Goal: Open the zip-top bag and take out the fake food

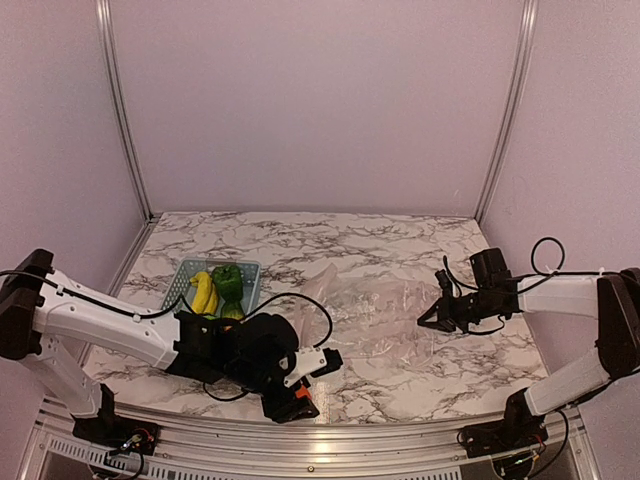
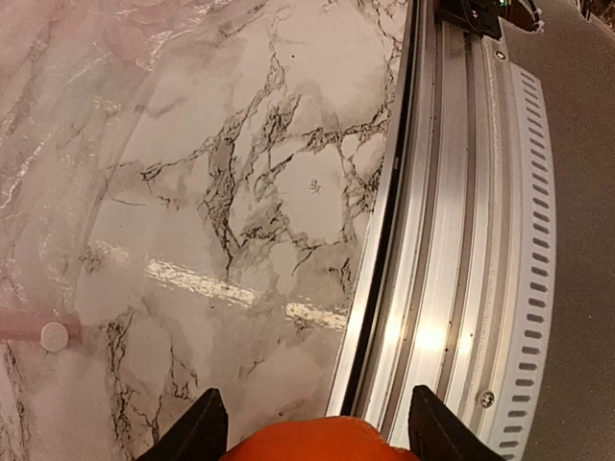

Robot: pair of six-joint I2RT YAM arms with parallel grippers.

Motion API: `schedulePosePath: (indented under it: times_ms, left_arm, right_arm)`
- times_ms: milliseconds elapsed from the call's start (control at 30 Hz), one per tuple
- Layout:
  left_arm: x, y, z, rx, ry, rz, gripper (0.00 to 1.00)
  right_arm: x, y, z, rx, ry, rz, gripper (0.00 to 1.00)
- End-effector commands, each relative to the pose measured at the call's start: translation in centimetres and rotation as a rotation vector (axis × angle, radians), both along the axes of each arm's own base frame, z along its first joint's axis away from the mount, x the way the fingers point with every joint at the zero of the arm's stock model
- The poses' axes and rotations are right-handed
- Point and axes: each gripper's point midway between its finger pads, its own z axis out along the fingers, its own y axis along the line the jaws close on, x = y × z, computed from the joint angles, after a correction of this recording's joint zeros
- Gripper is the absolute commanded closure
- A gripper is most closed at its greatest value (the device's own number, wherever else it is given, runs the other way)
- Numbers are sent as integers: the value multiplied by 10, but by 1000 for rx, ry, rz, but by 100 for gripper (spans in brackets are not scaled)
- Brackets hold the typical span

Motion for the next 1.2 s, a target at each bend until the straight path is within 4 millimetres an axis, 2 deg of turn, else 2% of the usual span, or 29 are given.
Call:
schedulePosePath:
  times_ms: [0,67,167,267,367,433,567,667,767,867,933,1000,1033,1167]
  left_arm:
    - [42,6,47,-110,-5,153,57]
    - [69,20,62,-149,7,256,57]
    - [110,53,82,-212,1,421,56]
    - [145,97,85,-221,-5,597,54]
    - [177,148,80,-202,-15,799,53]
    - [191,178,74,-184,-5,913,54]
    - [206,222,52,-112,9,1079,54]
    - [211,243,36,-64,29,1163,54]
    - [214,249,28,-39,40,1191,45]
    - [217,249,22,-1,57,1198,23]
    - [219,242,25,-13,75,1174,14]
    - [223,225,41,-90,87,1112,3]
    - [226,215,54,-151,84,1075,1]
    - [236,171,120,-404,47,928,1]
  right_arm:
    - [10,2,10,18,-33,10,100]
    - [11,2,11,21,-35,9,100]
    - [12,3,11,28,-37,10,100]
    - [12,4,13,35,-42,12,100]
    - [14,5,16,43,-51,16,100]
    - [15,6,17,47,-53,18,100]
    - [17,7,20,54,-62,23,100]
    - [20,7,21,48,-67,24,100]
    - [24,5,21,30,-71,22,100]
    - [31,0,21,7,-76,14,100]
    - [34,-4,20,4,-72,4,100]
    - [37,-7,21,7,-73,3,100]
    - [38,-8,22,10,-77,7,100]
    - [41,-4,29,31,-98,30,100]
